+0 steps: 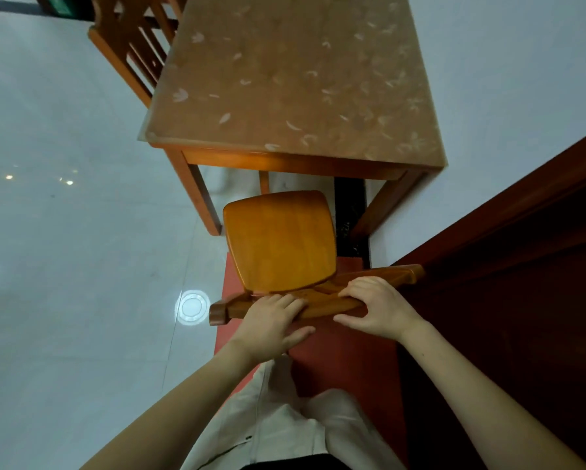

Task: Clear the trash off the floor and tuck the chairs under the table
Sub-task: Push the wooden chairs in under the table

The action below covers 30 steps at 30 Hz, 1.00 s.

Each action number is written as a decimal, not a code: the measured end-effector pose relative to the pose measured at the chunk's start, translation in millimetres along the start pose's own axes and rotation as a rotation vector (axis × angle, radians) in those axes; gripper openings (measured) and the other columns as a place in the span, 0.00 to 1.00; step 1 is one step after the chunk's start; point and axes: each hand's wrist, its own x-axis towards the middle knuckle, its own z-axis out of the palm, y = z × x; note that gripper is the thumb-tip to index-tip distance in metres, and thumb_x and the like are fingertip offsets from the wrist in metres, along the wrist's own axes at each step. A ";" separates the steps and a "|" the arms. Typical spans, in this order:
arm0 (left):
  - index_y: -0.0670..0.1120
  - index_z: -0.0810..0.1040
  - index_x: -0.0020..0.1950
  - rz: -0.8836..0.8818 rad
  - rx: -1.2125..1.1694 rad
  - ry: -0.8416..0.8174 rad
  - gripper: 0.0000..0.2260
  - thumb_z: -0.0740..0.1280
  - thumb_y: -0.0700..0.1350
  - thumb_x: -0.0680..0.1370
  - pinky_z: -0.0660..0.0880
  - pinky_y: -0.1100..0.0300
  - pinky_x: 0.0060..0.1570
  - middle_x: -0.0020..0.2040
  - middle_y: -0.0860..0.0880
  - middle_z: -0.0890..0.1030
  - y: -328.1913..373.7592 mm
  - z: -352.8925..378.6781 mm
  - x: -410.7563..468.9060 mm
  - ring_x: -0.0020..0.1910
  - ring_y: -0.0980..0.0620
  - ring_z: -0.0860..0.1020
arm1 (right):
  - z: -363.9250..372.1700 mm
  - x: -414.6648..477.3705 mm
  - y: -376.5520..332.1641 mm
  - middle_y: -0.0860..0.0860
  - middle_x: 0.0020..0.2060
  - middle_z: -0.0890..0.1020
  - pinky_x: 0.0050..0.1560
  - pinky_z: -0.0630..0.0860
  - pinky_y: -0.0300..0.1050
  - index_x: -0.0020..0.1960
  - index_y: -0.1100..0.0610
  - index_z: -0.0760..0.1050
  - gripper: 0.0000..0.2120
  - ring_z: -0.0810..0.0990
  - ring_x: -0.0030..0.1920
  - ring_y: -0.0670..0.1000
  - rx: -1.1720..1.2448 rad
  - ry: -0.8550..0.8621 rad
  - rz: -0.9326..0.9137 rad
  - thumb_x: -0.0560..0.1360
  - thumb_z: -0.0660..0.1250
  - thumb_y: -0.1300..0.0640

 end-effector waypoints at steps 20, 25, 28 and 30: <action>0.50 0.80 0.42 -0.407 -0.191 0.481 0.21 0.69 0.68 0.68 0.65 0.58 0.42 0.33 0.57 0.75 33.8 38.2 -8.0 0.35 0.58 0.70 | 6.7 -24.7 13.8 0.46 0.44 0.81 0.55 0.68 0.42 0.50 0.51 0.83 0.25 0.73 0.47 0.46 0.080 0.146 0.087 0.70 0.66 0.31; 0.50 0.80 0.39 -0.378 -0.245 0.548 0.21 0.70 0.68 0.67 0.68 0.54 0.38 0.31 0.58 0.74 40.5 49.3 -19.0 0.34 0.61 0.69 | 12.5 -41.5 12.2 0.47 0.47 0.83 0.58 0.69 0.45 0.52 0.52 0.83 0.27 0.77 0.51 0.50 0.080 0.130 0.095 0.70 0.66 0.31; 0.50 0.81 0.39 -0.364 -0.219 0.543 0.21 0.70 0.68 0.67 0.63 0.57 0.41 0.31 0.57 0.75 44.7 53.8 -25.9 0.35 0.60 0.69 | 16.2 -50.0 8.8 0.48 0.48 0.83 0.59 0.68 0.46 0.53 0.53 0.83 0.27 0.77 0.52 0.50 0.049 0.125 0.094 0.70 0.65 0.31; 0.49 0.81 0.40 -0.364 -0.205 0.540 0.21 0.69 0.68 0.67 0.60 0.59 0.43 0.32 0.56 0.76 46.5 53.9 -28.0 0.37 0.59 0.70 | 15.3 -52.2 7.2 0.48 0.49 0.83 0.60 0.68 0.46 0.53 0.52 0.83 0.27 0.77 0.53 0.50 0.061 0.115 0.102 0.70 0.65 0.31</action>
